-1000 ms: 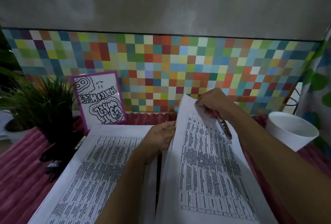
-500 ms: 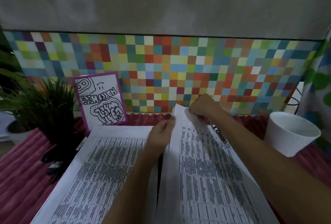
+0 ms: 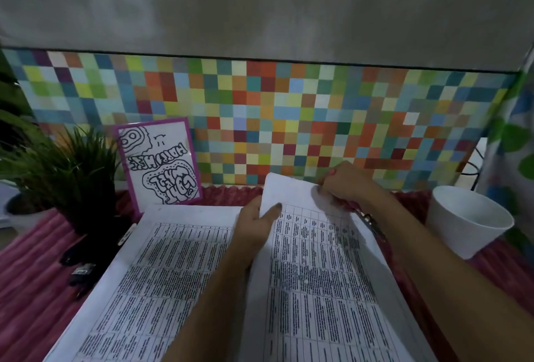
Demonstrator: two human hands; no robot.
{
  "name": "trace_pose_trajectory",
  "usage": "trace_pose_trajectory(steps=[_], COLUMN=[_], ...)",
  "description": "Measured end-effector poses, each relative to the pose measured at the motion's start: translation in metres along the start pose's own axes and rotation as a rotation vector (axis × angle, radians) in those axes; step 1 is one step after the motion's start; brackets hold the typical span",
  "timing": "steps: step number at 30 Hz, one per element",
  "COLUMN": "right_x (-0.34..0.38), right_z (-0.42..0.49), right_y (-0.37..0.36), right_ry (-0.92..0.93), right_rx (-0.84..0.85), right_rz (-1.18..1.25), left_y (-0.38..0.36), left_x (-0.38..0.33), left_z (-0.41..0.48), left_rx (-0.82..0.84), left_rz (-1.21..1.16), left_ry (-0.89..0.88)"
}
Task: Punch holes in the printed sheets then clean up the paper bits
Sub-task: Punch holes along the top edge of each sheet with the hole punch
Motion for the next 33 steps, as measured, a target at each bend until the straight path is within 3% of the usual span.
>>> trace_pose_trajectory(steps=[4, 9, 17, 22, 29, 33], right_x=[0.015, 0.031, 0.03, 0.029, 0.036, 0.03], right_z=[-0.011, -0.024, -0.015, -0.011, -0.021, -0.021], right_y=[-0.011, -0.028, -0.037, -0.033, -0.04, -0.041], right_ry=[0.286, 0.409, 0.343, 0.303, 0.42, 0.422], right_rx=[-0.026, 0.07, -0.036, -0.032, 0.015, -0.057], right_rz=[0.009, -0.049, -0.097, 0.017, -0.078, 0.068], left_y=[-0.001, -0.002, -0.005, -0.002, -0.001, 0.0], left_x=[-0.001, -0.003, -0.006, -0.006, -0.008, -0.006], left_z=[-0.002, -0.002, -0.007, -0.008, -0.005, -0.003], left_rx=[0.031, -0.001, -0.009, -0.09, -0.046, -0.046], left_rz=[-0.005, -0.065, -0.009, 0.031, 0.033, 0.017], left_ry=[-0.025, -0.006, -0.173, -0.237, -0.294, -0.289])
Point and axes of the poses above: each hand's wrist, its own z-axis towards the middle knuckle, its own y-axis out of the back of the hand, x = y × z, the point moved 3 cm from there along z, towards the middle knuckle, and after that the axes turned 7 degrees about -y, right-handed, at the moved point
